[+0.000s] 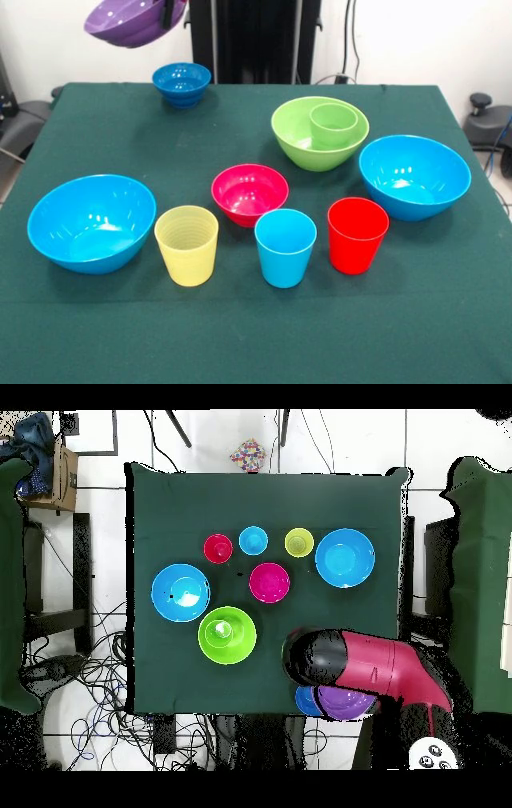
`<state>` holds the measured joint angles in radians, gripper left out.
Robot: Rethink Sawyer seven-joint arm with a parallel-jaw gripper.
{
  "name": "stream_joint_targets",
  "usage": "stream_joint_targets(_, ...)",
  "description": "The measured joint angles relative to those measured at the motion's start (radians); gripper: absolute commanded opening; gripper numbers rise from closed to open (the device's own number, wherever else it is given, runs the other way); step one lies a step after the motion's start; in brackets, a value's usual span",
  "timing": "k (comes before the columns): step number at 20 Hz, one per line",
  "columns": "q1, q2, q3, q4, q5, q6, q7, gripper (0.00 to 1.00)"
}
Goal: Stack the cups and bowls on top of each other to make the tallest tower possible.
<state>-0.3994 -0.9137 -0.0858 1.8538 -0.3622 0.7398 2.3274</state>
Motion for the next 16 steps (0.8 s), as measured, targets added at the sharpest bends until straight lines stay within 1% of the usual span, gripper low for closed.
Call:
stream_joint_targets(7, -0.009, 0.019, 0.007, 0.0, 0.0, -0.054, 0.0, 0.0)
stream_joint_targets(16, -0.067, 0.061, 0.052, -0.012, -0.004, -0.061, 0.0, 0.0)
